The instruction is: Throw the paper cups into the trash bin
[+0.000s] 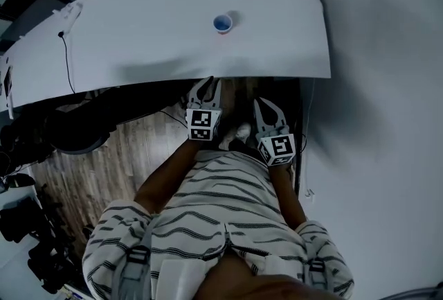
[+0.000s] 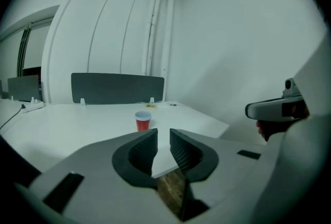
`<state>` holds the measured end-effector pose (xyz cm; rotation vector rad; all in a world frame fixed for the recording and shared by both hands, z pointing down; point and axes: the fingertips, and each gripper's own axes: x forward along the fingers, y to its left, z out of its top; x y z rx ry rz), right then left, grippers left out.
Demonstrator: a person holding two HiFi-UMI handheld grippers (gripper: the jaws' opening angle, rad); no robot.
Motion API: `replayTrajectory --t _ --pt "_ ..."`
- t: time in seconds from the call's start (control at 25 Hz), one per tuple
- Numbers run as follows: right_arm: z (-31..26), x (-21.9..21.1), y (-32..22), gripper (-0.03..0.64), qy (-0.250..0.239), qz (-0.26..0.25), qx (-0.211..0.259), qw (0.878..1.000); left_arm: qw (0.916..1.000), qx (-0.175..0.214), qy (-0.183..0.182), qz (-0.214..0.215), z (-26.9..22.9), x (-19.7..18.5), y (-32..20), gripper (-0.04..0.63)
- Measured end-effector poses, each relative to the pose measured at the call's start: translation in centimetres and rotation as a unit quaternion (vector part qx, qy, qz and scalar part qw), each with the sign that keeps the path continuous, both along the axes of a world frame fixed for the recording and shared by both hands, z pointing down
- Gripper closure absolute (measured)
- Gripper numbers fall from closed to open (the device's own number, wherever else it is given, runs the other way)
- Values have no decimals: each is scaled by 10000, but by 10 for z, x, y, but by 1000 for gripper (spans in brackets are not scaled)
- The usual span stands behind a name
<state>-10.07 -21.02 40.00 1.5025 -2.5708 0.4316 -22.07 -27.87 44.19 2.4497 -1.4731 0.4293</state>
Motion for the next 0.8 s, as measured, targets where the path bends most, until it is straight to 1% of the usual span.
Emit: replayTrajectory --t 0.16,0.32,0.6,0.8 --pt "7 -3 0 607 -5 97 -68 9999 10000 -78 -22 26 15 0 -18 495" --pt "14 -13 5 607 68 49 -155 9998 9999 -91 -46 -1 31 -1 -37 469" --pt "24 -24 14 607 2 55 -316 9995 9999 36 -121 -82 44 2 -74 416" --pt "29 -23 17 607 -7 125 -398 9991 9996 -94 -96 -255 57 3 -99 389"
